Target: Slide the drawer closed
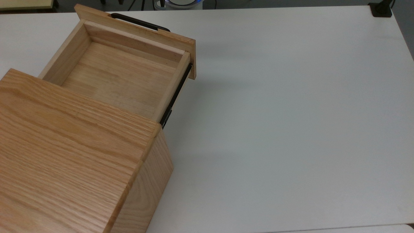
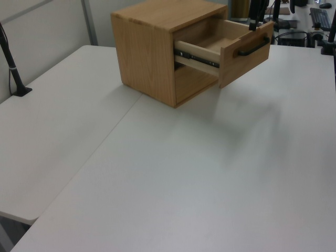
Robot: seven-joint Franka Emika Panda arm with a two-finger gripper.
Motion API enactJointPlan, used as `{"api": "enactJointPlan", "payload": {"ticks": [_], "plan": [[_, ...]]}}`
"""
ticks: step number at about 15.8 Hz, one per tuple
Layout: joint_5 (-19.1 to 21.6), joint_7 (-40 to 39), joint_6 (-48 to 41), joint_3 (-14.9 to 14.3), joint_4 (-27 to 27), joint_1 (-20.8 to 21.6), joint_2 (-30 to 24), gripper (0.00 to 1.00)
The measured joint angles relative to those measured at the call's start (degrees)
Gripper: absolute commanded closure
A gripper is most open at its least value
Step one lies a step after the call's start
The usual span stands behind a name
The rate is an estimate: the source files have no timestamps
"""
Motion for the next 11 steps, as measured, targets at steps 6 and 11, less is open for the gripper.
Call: {"api": "enactJointPlan", "payload": {"ticks": [6,11], "plan": [[-0.01,-4.46,-0.03,0.0,-0.15,0.0,-0.01,0.0],[-3.16,-9.31,-4.91,-0.01,-0.84,-0.03,-0.01,0.09]]}}
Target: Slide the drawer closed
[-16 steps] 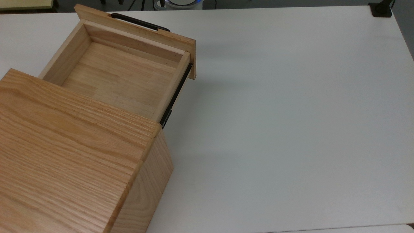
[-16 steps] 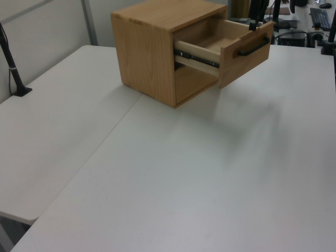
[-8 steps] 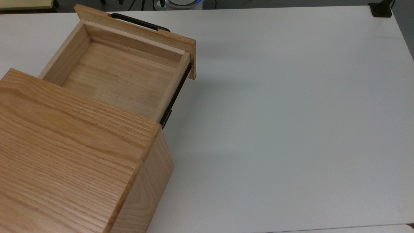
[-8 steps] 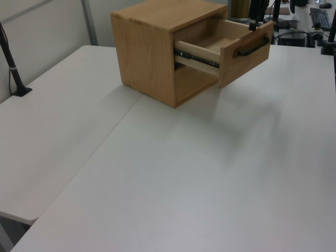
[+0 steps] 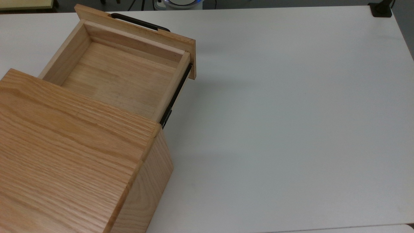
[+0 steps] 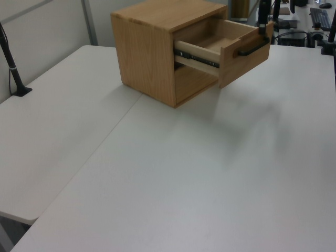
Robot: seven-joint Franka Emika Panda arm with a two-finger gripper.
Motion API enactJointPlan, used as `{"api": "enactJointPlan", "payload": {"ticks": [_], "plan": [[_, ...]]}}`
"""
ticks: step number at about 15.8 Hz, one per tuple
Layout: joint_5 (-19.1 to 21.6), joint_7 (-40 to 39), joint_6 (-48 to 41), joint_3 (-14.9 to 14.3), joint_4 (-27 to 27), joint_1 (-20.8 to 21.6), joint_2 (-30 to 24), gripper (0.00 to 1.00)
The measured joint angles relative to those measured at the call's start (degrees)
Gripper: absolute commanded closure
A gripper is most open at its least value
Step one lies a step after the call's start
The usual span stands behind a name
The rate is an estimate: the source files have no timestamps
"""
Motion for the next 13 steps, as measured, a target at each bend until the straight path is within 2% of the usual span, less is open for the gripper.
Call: {"api": "enactJointPlan", "payload": {"ticks": [2,5,8,10,13], "plan": [[-0.43,-0.01,-1.99,-0.02,-0.62,-0.29,-0.02,0.16],[-0.91,0.19,-3.67,-0.15,-2.72,-2.2,-0.26,0.61],[-1.6,3.04,-2.07,-0.24,-5.51,-4.04,-0.46,0.88],[-2.18,7.47,0.22,-0.22,-6.82,-3.86,-0.47,1.0],[-3.62,13.21,4.1,-0.1,-9.66,-3.13,-0.47,1.0]]}}
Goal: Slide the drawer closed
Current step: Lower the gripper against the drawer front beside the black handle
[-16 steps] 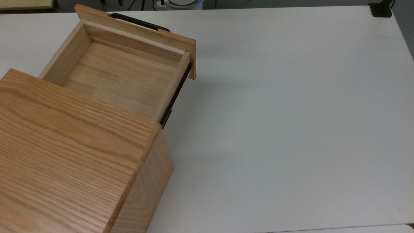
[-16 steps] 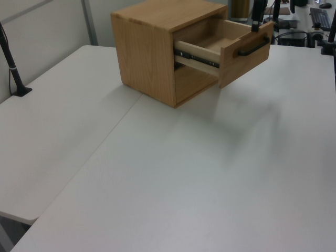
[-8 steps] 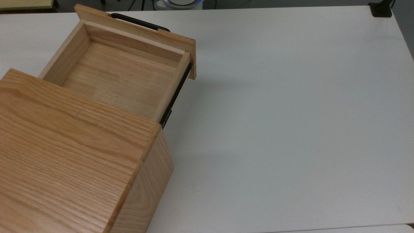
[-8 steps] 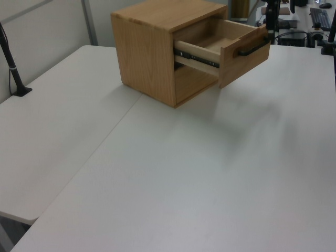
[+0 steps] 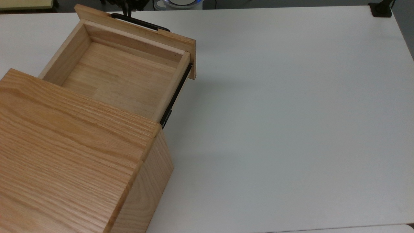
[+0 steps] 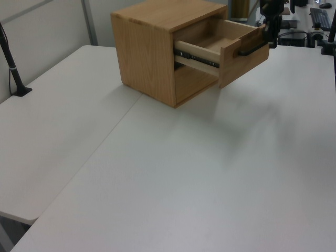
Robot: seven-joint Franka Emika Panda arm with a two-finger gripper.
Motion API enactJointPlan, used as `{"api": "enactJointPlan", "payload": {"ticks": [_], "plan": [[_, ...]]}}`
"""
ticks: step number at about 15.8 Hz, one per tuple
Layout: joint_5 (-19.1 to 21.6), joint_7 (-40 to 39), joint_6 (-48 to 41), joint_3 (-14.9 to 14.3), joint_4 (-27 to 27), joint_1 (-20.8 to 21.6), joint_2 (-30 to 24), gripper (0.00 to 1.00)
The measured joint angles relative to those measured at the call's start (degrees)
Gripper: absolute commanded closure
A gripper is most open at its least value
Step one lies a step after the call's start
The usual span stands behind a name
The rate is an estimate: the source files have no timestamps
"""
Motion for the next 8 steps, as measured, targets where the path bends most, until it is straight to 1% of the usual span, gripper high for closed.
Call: {"api": "enactJointPlan", "payload": {"ticks": [2,5,6,8], "plan": [[-0.02,4.27,2.93,0.19,-0.76,0.21,0.01,1.0],[-0.13,13.49,8.23,0.63,-1.45,1.14,0.62,1.0],[-0.2,15.62,10.41,0.64,-1.52,1.35,1.02,0.97],[-0.28,18.65,15.4,0.6,-1.31,1.32,2.06,1.0]]}}
